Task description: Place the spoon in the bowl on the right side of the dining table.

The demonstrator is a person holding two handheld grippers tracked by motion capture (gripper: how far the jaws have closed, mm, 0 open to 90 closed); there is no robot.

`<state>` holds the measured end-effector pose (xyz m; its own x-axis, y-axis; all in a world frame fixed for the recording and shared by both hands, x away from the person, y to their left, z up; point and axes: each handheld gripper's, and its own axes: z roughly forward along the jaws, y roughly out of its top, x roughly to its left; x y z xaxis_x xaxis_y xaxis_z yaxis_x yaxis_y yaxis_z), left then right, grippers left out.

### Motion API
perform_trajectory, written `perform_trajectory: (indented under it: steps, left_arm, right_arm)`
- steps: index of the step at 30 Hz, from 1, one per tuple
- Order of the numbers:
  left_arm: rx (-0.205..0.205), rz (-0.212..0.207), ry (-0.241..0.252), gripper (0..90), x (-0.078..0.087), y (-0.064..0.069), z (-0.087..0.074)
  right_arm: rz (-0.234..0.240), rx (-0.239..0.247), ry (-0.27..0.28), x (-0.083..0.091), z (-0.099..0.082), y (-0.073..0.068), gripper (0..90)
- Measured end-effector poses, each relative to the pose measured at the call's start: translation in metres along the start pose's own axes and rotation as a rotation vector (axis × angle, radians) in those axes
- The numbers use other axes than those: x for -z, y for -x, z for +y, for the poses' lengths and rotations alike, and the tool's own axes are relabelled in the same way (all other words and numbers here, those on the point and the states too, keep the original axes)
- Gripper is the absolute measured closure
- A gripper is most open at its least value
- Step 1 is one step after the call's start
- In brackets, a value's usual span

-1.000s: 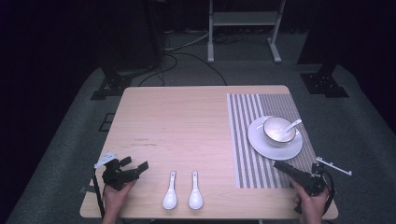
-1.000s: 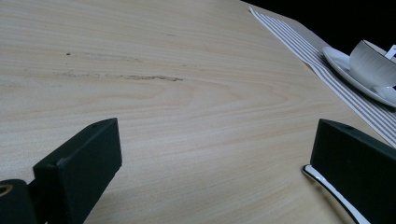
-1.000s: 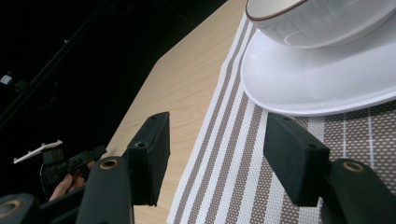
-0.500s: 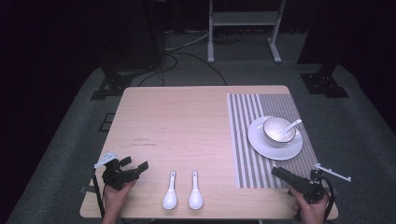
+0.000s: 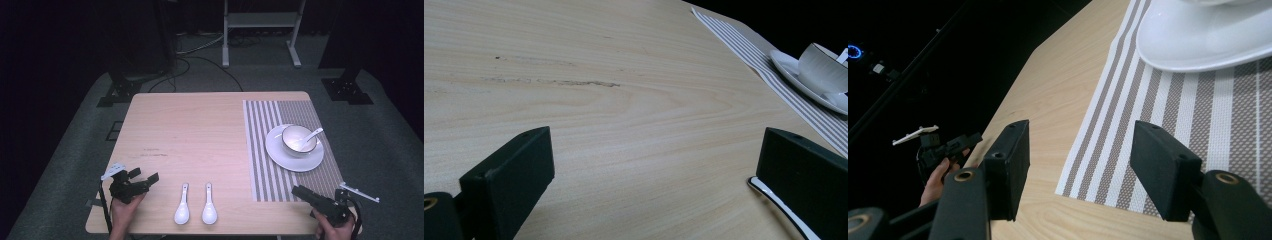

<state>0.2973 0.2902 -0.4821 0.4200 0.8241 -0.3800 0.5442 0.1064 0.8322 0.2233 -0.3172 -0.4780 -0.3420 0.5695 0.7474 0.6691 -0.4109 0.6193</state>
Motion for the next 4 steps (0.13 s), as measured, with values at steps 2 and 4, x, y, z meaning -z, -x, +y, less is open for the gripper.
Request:
perform_trajectory:
  steps: [2,4]
  left_arm:
    - [0.000,-0.001,0.000,0.6,0.0000,0.0000,0.0000]
    - [-0.001,-0.001,-0.001,0.6,-0.0001,0.0002,0.0000]
  right_arm:
    - [0.001,-0.003,-0.002,0.0000,-0.0026,-0.0001,39.9]
    - [0.006,-0.008,-0.009,-0.0007,-0.0060,0.0004,39.9]
